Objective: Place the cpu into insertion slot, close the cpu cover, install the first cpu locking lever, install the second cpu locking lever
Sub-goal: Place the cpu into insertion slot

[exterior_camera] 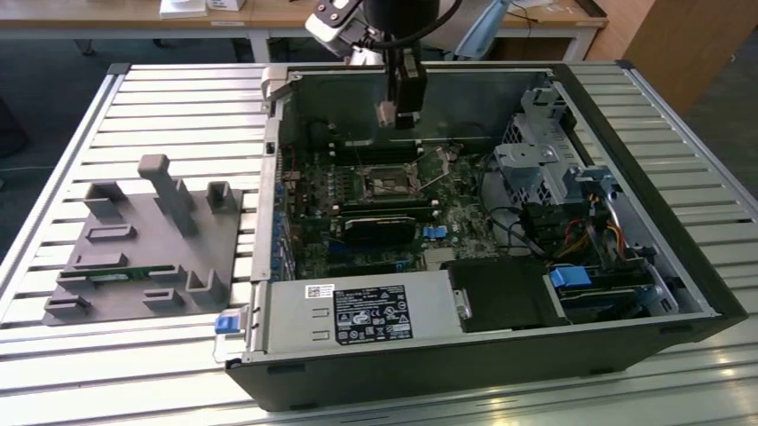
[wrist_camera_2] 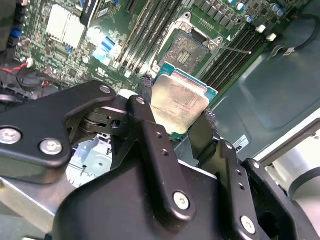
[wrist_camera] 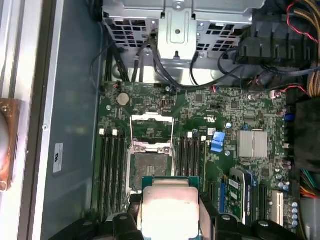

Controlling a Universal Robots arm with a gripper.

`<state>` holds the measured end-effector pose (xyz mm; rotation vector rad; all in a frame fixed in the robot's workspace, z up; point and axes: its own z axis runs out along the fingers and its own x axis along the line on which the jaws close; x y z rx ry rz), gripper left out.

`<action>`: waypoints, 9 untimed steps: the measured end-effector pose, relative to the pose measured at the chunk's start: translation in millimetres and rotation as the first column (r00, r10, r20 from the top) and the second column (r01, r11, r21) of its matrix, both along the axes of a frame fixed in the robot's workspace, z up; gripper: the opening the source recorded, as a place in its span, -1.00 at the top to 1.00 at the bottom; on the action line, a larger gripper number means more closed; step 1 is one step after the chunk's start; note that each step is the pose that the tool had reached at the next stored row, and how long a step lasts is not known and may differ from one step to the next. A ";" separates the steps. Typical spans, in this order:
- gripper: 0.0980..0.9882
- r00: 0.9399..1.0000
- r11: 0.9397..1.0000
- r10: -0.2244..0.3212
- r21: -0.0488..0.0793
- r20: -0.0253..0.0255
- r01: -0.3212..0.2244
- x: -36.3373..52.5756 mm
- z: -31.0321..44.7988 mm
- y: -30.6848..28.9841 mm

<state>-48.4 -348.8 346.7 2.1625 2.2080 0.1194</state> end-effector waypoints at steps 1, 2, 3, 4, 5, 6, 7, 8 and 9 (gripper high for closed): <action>0.01 1.000 1.000 -0.008 0.000 0.000 0.008 0.0 -1.0 0.0; 0.01 1.000 1.000 -0.015 0.000 -0.001 0.015 0.0 -2.0 0.0; 0.01 1.000 1.000 -0.021 -0.001 -0.002 0.021 0.0 -2.8 0.0; 0.01 1.000 1.000 -0.026 -0.003 -0.003 0.026 0.0 -3.7 0.1; 0.01 1.000 1.000 -0.027 -0.004 -0.003 0.027 0.0 -4.8 0.0; 0.01 1.000 1.000 -0.027 -0.006 -0.003 0.027 -0.1 -6.1 0.0; 0.01 1.000 1.000 -0.027 -0.007 -0.003 0.027 0.0 -7.7 0.0; 0.01 1.000 1.000 -0.027 -0.008 -0.003 0.027 0.0 -9.5 0.0; 0.01 1.000 1.000 -0.027 -0.008 -0.003 0.027 0.0 -11.2 0.0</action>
